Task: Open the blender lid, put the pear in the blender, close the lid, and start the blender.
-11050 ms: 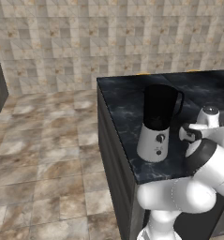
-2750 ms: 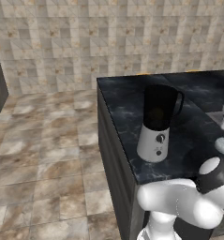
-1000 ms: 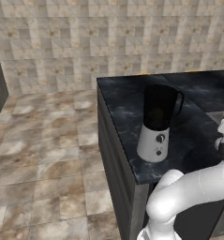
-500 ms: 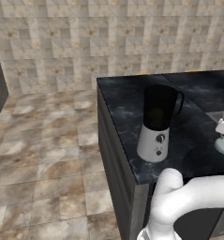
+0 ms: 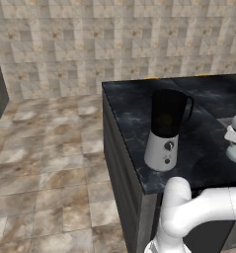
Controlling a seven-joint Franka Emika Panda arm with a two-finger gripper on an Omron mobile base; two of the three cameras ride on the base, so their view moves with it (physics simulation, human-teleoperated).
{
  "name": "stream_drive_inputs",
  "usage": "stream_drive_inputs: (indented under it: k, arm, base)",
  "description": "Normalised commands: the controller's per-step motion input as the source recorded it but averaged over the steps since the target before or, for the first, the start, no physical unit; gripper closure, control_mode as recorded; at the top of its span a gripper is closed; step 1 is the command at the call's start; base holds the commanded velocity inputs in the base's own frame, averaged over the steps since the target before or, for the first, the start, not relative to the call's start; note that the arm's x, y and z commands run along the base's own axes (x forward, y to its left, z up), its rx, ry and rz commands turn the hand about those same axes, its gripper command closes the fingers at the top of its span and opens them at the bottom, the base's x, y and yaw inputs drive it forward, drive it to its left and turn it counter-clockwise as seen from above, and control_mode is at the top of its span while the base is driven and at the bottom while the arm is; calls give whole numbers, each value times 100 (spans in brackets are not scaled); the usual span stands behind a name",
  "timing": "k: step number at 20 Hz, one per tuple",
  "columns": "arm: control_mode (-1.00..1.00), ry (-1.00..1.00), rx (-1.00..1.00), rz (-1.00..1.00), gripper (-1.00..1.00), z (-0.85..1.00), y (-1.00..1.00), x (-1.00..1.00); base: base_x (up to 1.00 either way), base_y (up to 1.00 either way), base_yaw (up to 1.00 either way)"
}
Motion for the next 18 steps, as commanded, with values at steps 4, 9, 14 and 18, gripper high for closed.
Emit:
stream_drive_inputs:
  k: [4,9,14,18]
  arm:
    - [-100,0,0,-1,-100,-23,-11,23]
    - [-100,0,0,0,-100,-34,-6,-4]
    - [-100,0,0,0,-100,-44,2,-28]
    - [-100,-2,0,0,-100,-33,4,-31]
  base:
    - [0,0,0]
    - [0,0,0]
    - [0,0,0]
    - [0,0,0]
